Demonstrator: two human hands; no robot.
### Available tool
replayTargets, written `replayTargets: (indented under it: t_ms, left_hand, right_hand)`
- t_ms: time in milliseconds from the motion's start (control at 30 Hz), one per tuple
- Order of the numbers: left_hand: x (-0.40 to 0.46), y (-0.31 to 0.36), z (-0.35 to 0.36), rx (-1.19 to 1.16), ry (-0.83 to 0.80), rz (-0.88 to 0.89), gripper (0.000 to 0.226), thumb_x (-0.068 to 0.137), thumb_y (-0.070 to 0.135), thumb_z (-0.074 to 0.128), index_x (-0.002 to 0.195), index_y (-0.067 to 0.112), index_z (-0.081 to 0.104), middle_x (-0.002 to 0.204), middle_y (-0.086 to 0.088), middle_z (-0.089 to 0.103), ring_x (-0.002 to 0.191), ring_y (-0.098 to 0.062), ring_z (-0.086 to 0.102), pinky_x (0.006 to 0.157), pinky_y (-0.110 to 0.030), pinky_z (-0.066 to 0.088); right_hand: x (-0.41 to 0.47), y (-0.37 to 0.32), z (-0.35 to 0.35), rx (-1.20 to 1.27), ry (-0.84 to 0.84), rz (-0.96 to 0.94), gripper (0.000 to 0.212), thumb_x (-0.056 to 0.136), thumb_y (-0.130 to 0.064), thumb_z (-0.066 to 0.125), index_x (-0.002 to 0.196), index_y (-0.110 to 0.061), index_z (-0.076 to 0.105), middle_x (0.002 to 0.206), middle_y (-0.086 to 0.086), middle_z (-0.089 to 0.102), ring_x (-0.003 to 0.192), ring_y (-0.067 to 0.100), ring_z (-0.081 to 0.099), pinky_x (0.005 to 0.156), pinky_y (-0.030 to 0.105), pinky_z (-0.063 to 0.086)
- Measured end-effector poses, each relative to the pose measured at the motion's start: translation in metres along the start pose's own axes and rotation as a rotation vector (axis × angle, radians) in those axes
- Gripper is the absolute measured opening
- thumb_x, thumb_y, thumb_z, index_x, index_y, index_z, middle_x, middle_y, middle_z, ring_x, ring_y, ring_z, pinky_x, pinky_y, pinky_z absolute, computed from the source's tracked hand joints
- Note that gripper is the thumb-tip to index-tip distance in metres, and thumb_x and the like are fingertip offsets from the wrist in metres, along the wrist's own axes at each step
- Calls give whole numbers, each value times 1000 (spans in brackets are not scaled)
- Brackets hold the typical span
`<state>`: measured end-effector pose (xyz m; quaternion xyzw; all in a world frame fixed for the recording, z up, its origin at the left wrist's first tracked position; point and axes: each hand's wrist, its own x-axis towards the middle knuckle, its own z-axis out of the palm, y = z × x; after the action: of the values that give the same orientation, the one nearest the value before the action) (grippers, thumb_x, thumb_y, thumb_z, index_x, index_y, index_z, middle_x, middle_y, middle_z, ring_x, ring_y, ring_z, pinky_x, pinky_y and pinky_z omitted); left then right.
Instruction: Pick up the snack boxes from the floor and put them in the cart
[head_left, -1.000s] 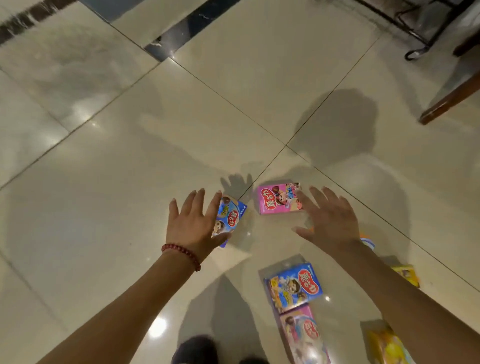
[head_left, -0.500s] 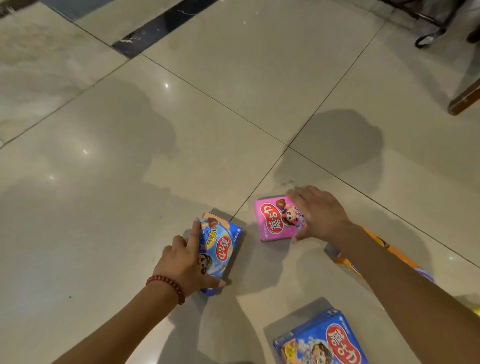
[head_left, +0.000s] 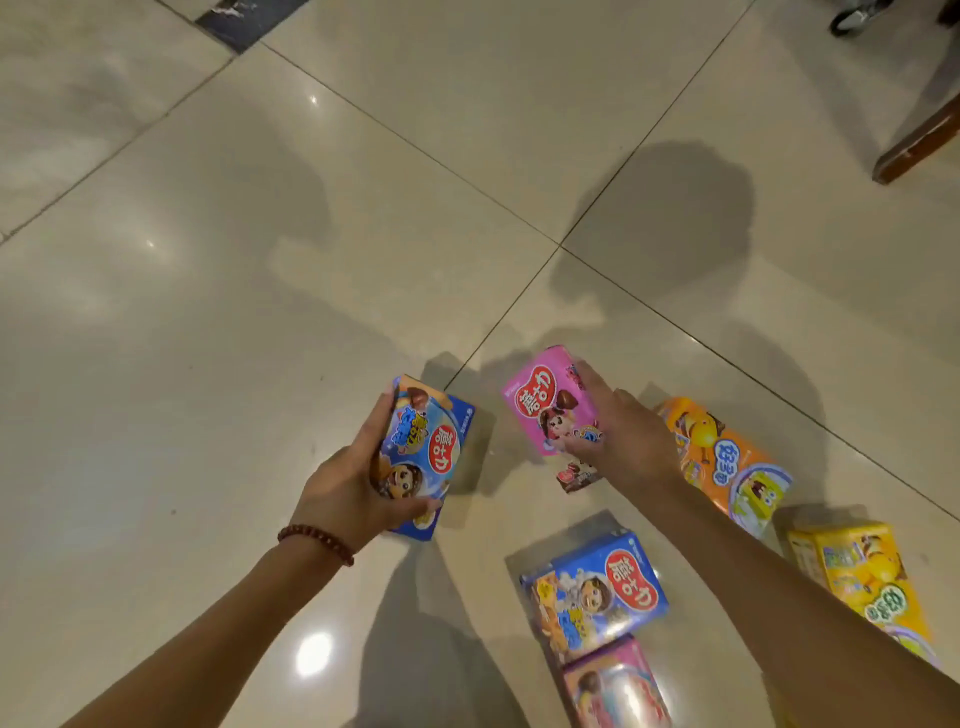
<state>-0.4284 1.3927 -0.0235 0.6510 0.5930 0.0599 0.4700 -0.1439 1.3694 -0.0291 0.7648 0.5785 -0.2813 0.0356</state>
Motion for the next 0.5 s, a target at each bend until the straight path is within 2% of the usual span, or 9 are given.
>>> replayTargets:
  t_ms: [67, 100, 200, 300, 367, 500]
  left_hand:
    - [-28, 17, -19, -103, 61, -26, 113, 63, 26, 86, 136, 54, 4, 113, 21, 54, 87, -4, 63, 68, -12, 50]
    - [-43, 26, -30, -148, 93, -43, 111, 63, 23, 85, 137, 52, 7, 113, 21, 53, 88, -5, 63, 68, -13, 51]
    - [-91, 56, -71, -253, 178, -87, 109, 64, 19, 85, 137, 51, 11, 112, 28, 51, 91, -1, 62, 71, -15, 52]
    - [-140, 92, -116, -294, 228, -102, 111, 63, 21, 85, 141, 50, 13, 109, 35, 48, 89, 5, 60, 67, -11, 50]
    - [-170, 120, -145, -336, 265, -122, 112, 61, 23, 85, 143, 49, 13, 109, 35, 49, 87, 9, 60, 64, -9, 50]
    - [-235, 179, -207, -381, 314, -94, 111, 64, 20, 85, 143, 48, 13, 111, 32, 50, 91, 8, 59, 68, -9, 50]
  right_hand:
    - [-31, -17, -7, 288, 30, 22, 94, 76, -49, 73, 150, -33, 17, 113, 1, 64, 93, 19, 64, 75, 35, 55]
    - [-47, -28, -17, 401, 40, 35, 92, 75, -45, 76, 149, -32, 21, 113, -4, 64, 94, 16, 64, 77, 34, 55]
    - [-98, -68, -64, 652, 65, 56, 87, 74, -31, 80, 146, -31, 30, 111, -11, 63, 92, 7, 63, 79, 22, 51]
    - [-144, -108, -119, 802, 93, 19, 80, 73, -25, 81, 137, -41, 36, 104, -24, 62, 88, -6, 64, 72, 13, 52]
    - [-170, -136, -157, 866, 88, -9, 77, 72, -27, 81, 136, -40, 39, 107, -25, 62, 94, -5, 65, 74, 20, 56]
    - [-225, -195, -232, 957, 30, -77, 75, 76, -31, 79, 140, -27, 41, 118, -6, 65, 103, 12, 67, 79, 42, 59]
